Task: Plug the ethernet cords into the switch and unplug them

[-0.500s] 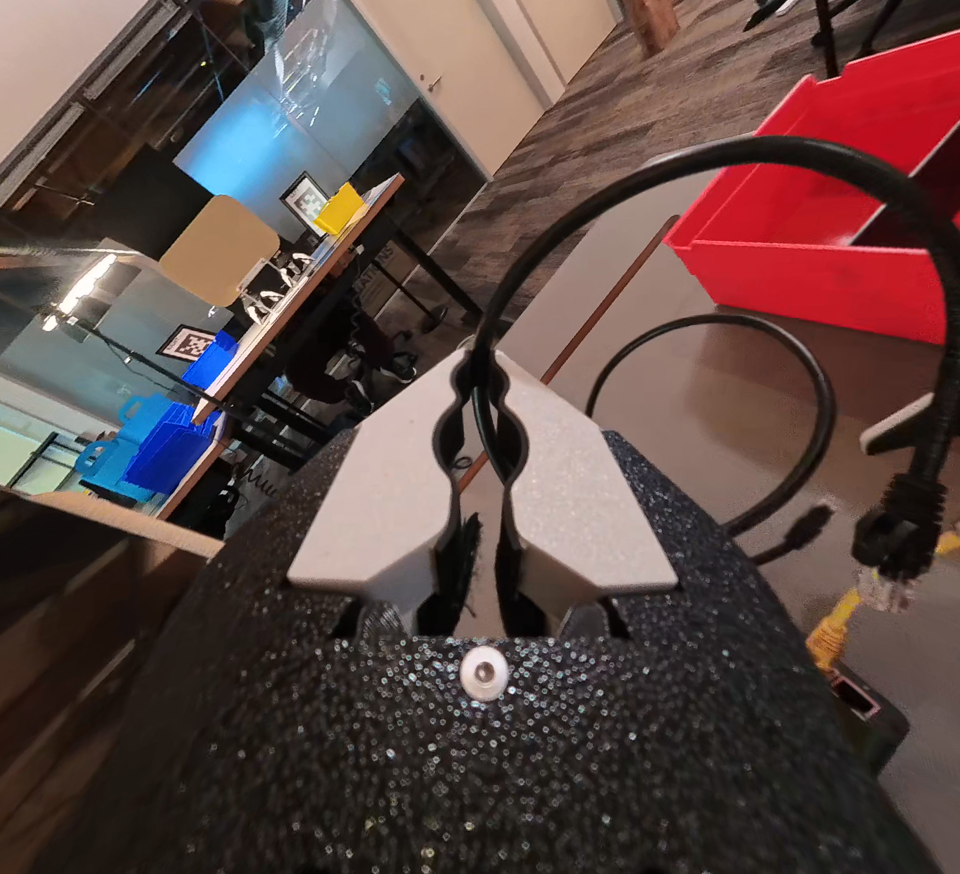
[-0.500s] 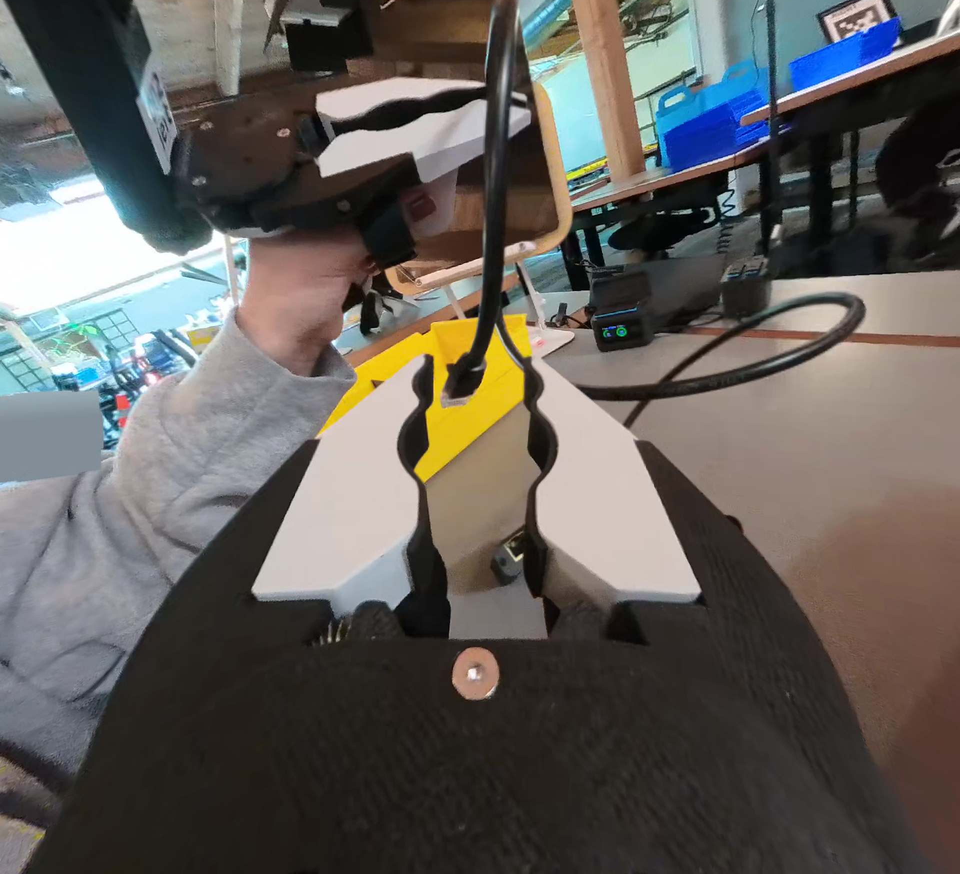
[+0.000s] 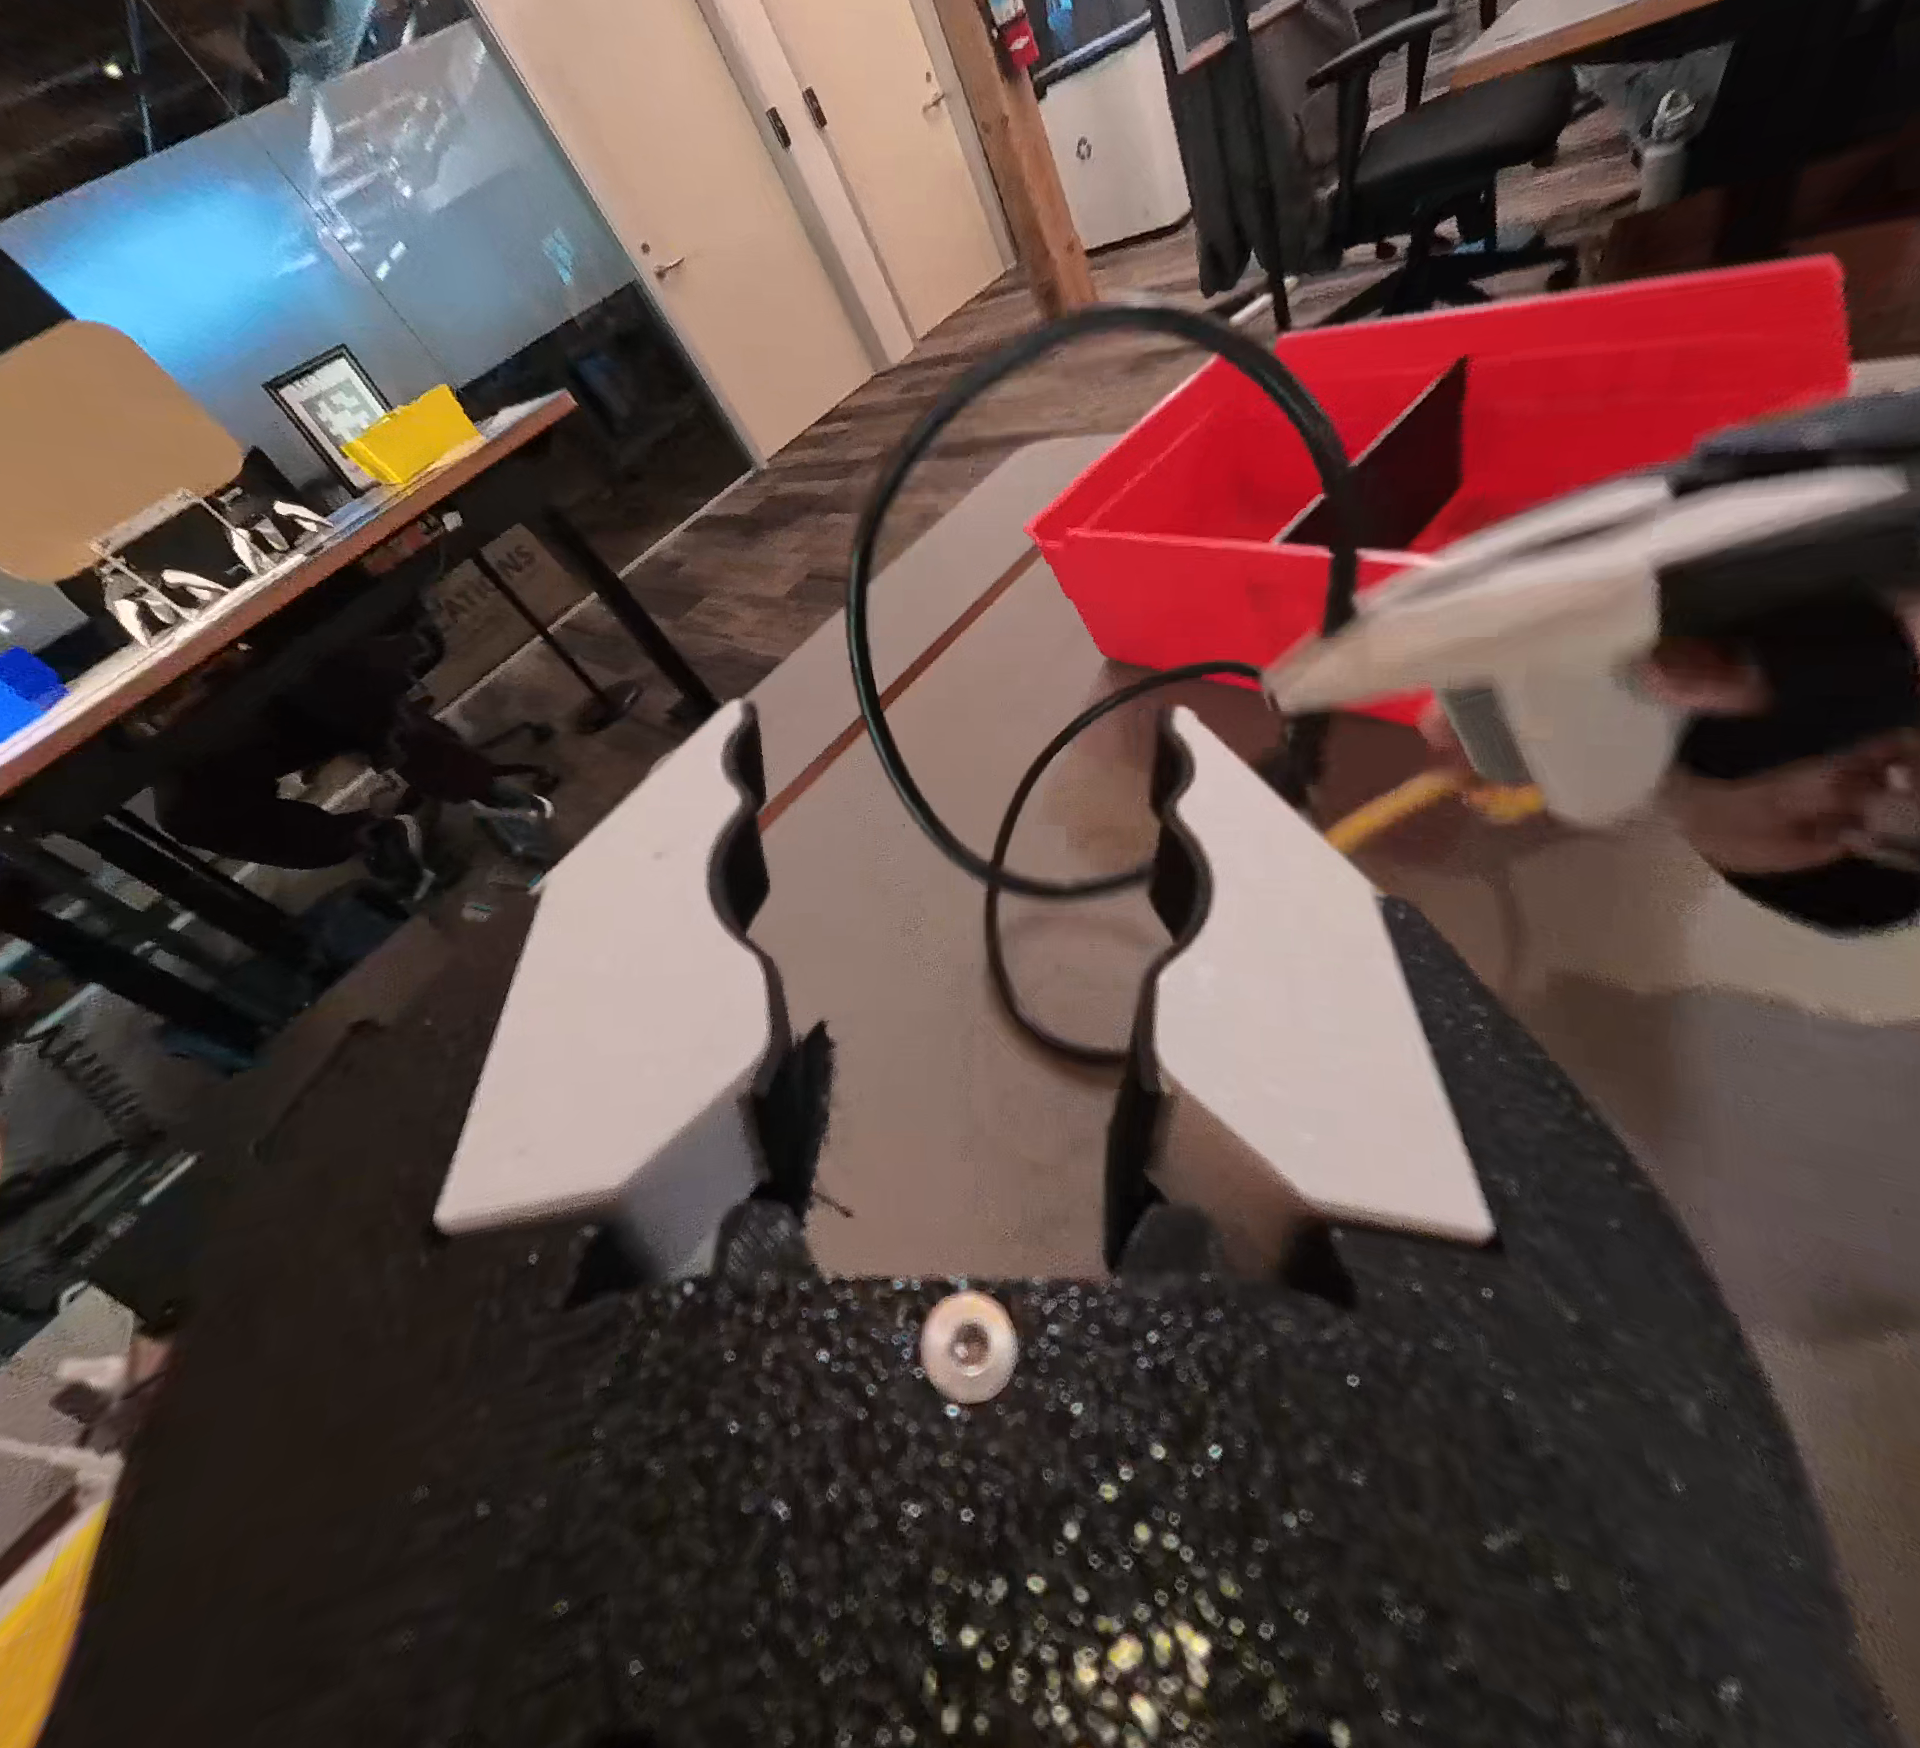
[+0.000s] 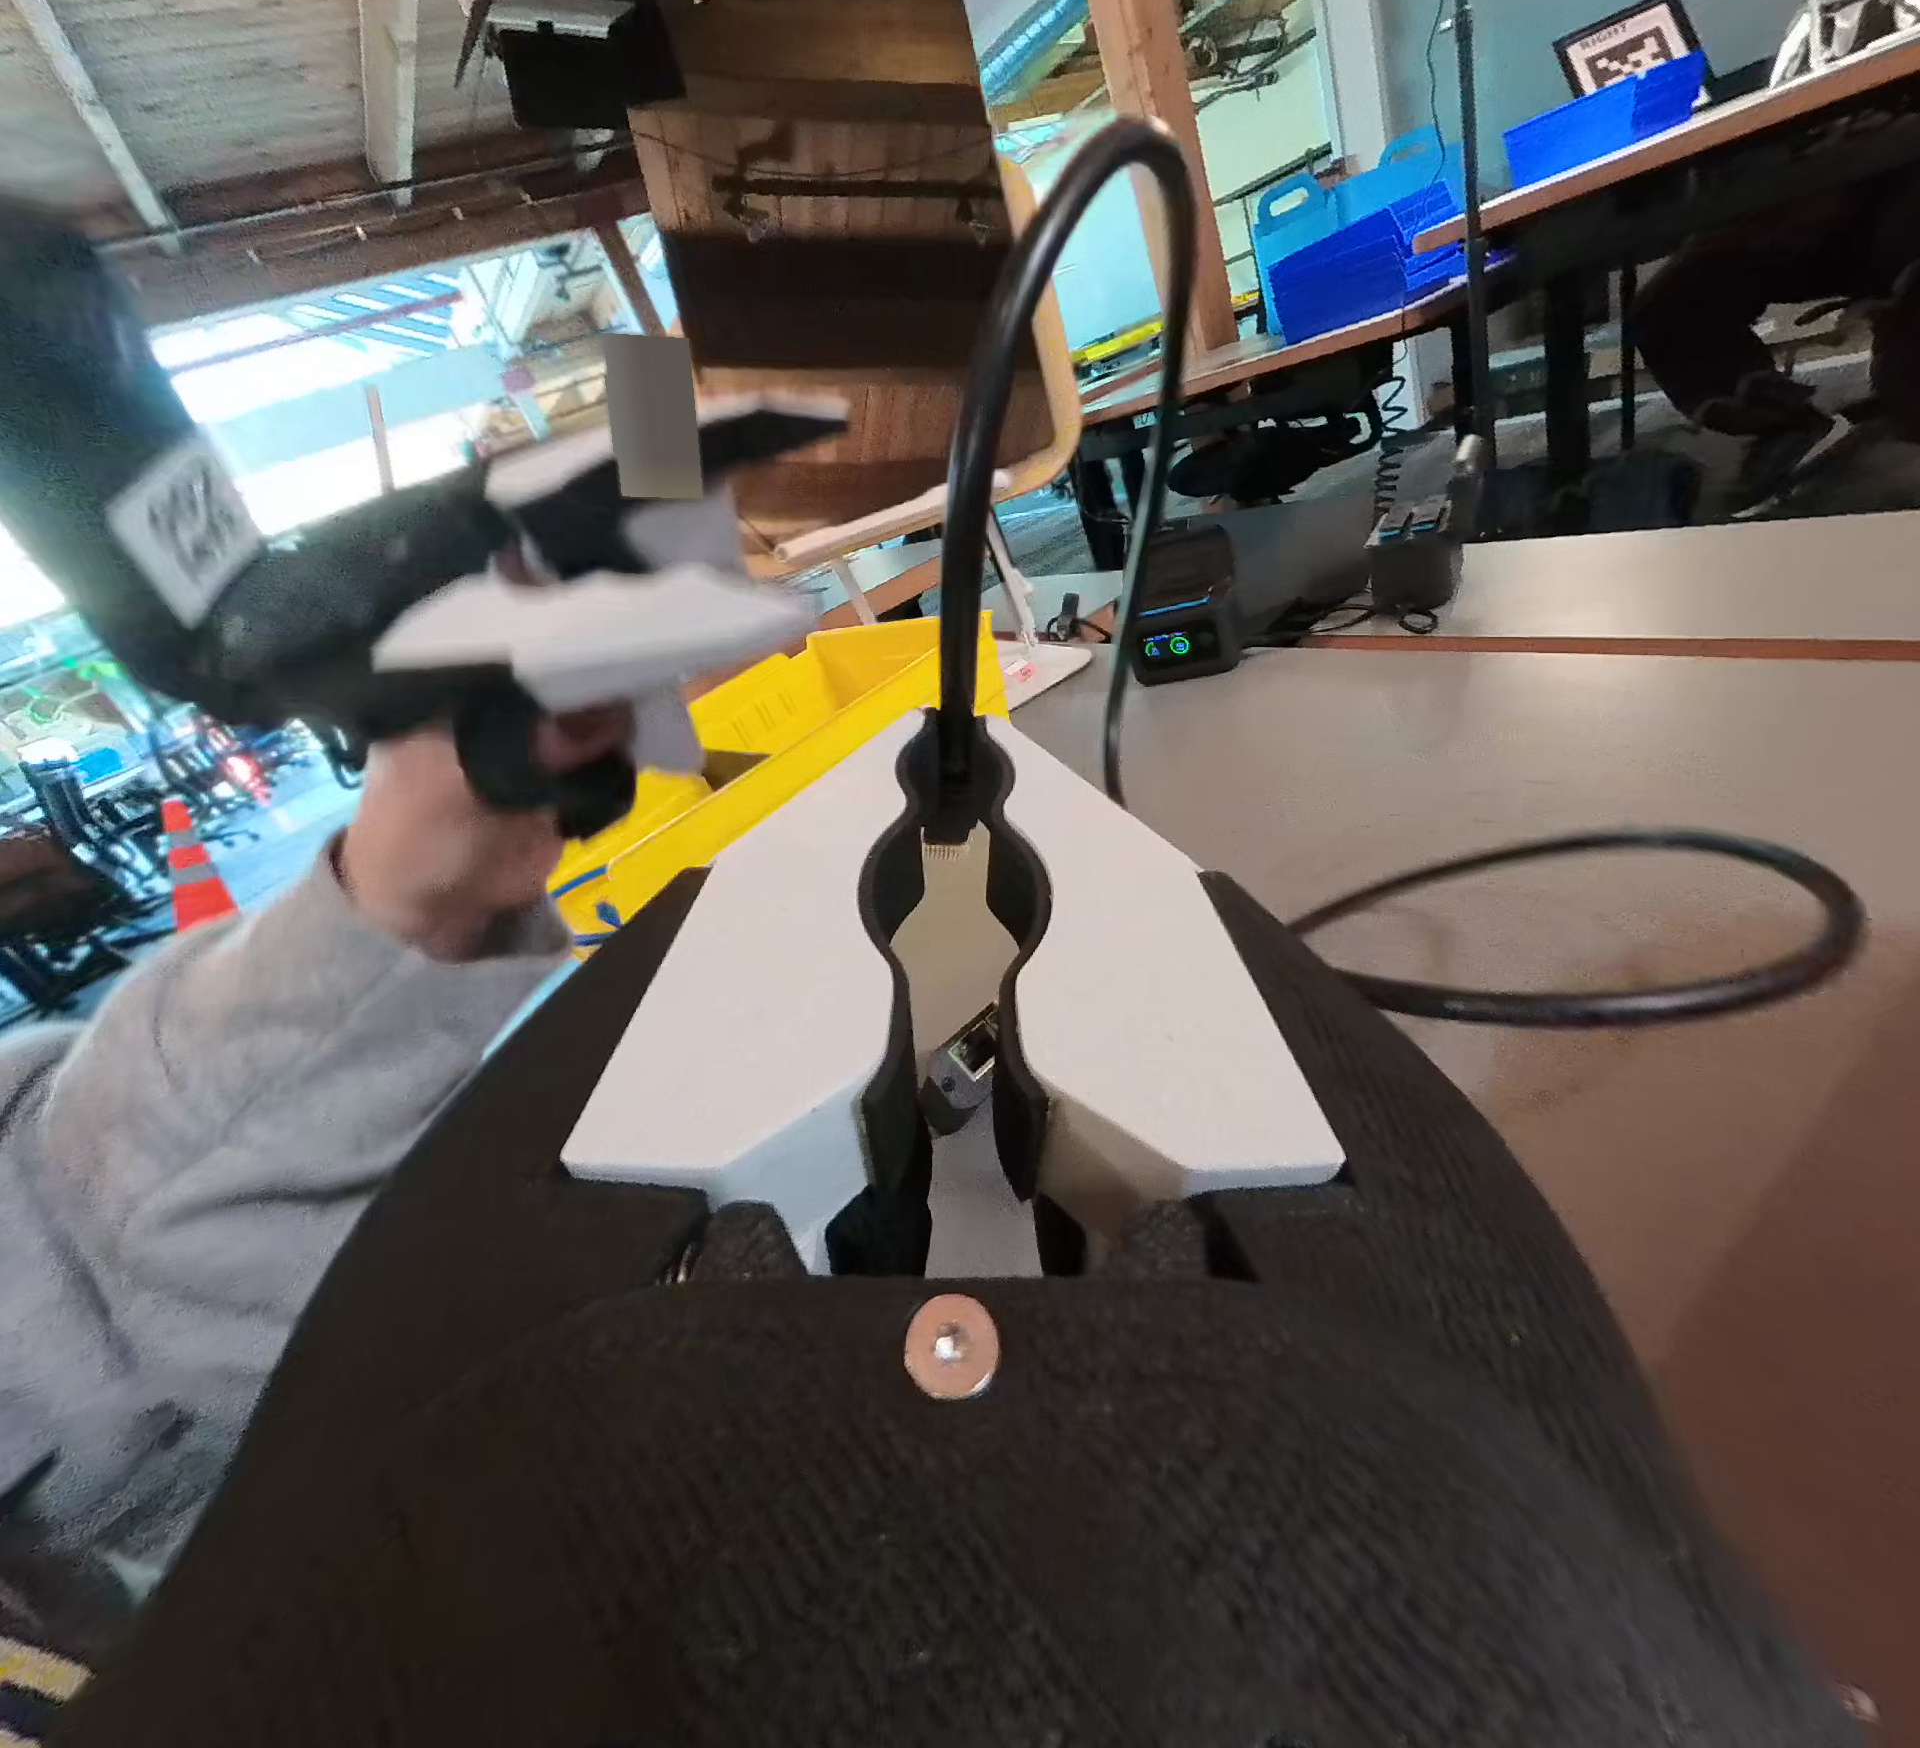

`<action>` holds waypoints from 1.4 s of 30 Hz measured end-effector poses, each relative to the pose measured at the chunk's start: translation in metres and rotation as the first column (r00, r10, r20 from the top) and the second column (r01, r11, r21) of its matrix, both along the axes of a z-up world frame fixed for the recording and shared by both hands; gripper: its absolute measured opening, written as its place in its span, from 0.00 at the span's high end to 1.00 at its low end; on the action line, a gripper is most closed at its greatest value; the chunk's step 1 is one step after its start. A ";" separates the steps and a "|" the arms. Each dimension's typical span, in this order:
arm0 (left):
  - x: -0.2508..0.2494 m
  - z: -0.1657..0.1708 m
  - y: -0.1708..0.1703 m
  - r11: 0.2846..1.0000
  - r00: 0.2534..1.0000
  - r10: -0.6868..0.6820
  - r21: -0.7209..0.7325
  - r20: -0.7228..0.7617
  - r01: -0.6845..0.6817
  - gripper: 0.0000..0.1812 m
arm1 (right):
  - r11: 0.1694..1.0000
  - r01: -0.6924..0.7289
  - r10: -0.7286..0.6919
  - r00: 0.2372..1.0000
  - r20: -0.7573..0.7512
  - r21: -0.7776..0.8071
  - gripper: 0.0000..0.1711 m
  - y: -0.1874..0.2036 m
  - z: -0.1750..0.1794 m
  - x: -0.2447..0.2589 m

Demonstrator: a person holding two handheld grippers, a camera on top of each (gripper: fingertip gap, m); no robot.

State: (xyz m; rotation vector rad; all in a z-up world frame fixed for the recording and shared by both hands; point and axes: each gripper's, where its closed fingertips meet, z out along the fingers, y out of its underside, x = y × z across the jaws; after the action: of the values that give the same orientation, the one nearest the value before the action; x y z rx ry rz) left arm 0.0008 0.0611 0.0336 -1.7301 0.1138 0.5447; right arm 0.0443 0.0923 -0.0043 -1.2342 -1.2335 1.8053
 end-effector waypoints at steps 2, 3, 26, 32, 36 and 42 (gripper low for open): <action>0.004 -0.031 -0.015 1.000 0.996 0.030 -0.001 -0.078 -0.030 0.61 | 1.000 -0.006 0.006 1.000 0.001 -0.013 0.98 0.001 -0.001 0.000; 0.002 -0.048 -0.022 0.998 0.992 0.064 -0.020 -0.108 -0.066 0.60 | 1.000 -0.012 0.012 1.000 -0.001 -0.013 0.98 0.001 -0.001 -0.001; -0.019 -0.198 -0.034 0.886 0.936 0.334 -0.374 0.108 -0.273 0.80 | 0.998 0.040 -0.031 0.988 -0.154 0.056 0.99 -0.010 0.019 0.011; -0.019 -0.186 -0.036 0.917 0.930 0.306 -0.327 0.203 -0.230 0.88 | 0.975 0.008 0.032 0.984 -0.176 0.223 0.99 -0.070 0.008 0.014; -0.019 -0.183 -0.043 0.931 0.906 0.288 -0.311 0.310 -0.190 0.88 | 0.954 0.052 -0.028 0.996 -0.084 0.295 0.99 -0.067 -0.014 -0.006; -0.010 -0.182 -0.046 0.946 0.891 0.263 -0.279 0.369 -0.164 0.88 | 0.934 0.089 -0.103 0.994 0.021 0.345 0.98 -0.057 -0.036 -0.029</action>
State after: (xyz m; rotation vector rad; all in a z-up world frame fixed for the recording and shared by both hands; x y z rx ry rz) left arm -0.0093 0.0148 -0.1479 -2.0749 -0.3236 0.3309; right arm 0.0156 0.0349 -0.0404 -1.1111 -1.4143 1.4254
